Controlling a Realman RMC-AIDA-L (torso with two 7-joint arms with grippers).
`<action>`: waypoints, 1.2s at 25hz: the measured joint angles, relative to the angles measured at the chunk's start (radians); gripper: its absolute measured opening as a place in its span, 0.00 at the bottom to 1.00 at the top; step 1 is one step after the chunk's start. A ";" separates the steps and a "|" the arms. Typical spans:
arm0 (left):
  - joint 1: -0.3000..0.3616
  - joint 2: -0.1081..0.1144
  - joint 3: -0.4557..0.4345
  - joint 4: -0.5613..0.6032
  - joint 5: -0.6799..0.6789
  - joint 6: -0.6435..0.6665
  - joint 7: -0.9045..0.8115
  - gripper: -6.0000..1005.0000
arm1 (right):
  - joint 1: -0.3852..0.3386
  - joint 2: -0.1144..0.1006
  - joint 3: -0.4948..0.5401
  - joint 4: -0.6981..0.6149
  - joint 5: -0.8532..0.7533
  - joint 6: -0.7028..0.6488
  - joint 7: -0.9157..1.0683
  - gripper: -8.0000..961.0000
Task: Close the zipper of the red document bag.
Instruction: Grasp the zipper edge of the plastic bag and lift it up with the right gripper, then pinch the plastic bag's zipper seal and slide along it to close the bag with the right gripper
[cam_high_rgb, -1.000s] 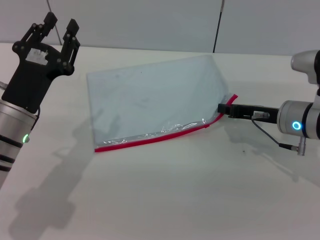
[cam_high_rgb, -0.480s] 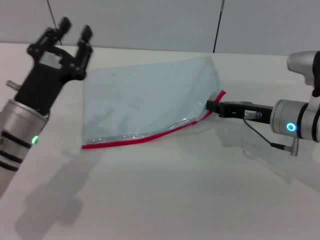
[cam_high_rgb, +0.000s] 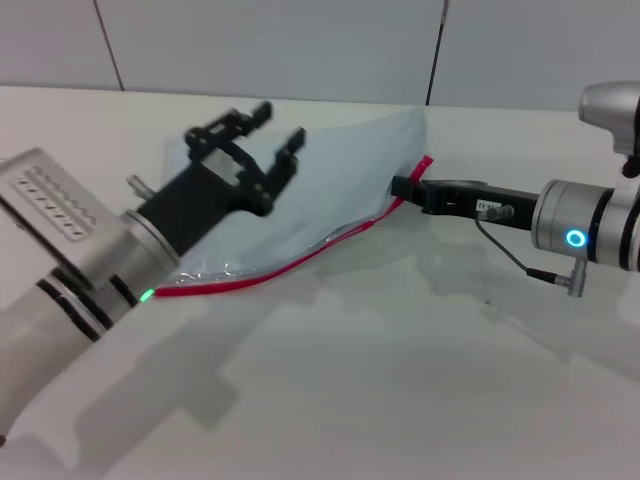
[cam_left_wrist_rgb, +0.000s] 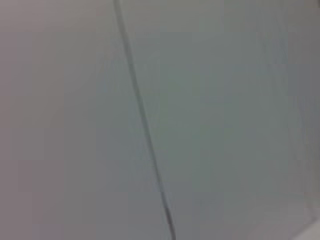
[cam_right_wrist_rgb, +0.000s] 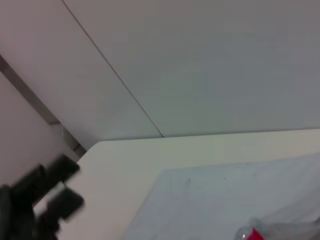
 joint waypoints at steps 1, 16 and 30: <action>-0.002 0.000 0.010 -0.006 0.000 -0.008 0.013 0.41 | 0.001 0.000 0.000 0.000 0.001 0.000 0.000 0.03; -0.015 -0.003 0.098 -0.107 0.003 -0.163 0.223 0.40 | 0.013 0.002 0.003 0.010 0.038 -0.045 -0.022 0.04; -0.017 -0.005 0.094 -0.144 -0.008 -0.226 0.308 0.40 | 0.025 0.001 -0.006 0.024 0.032 -0.057 -0.026 0.05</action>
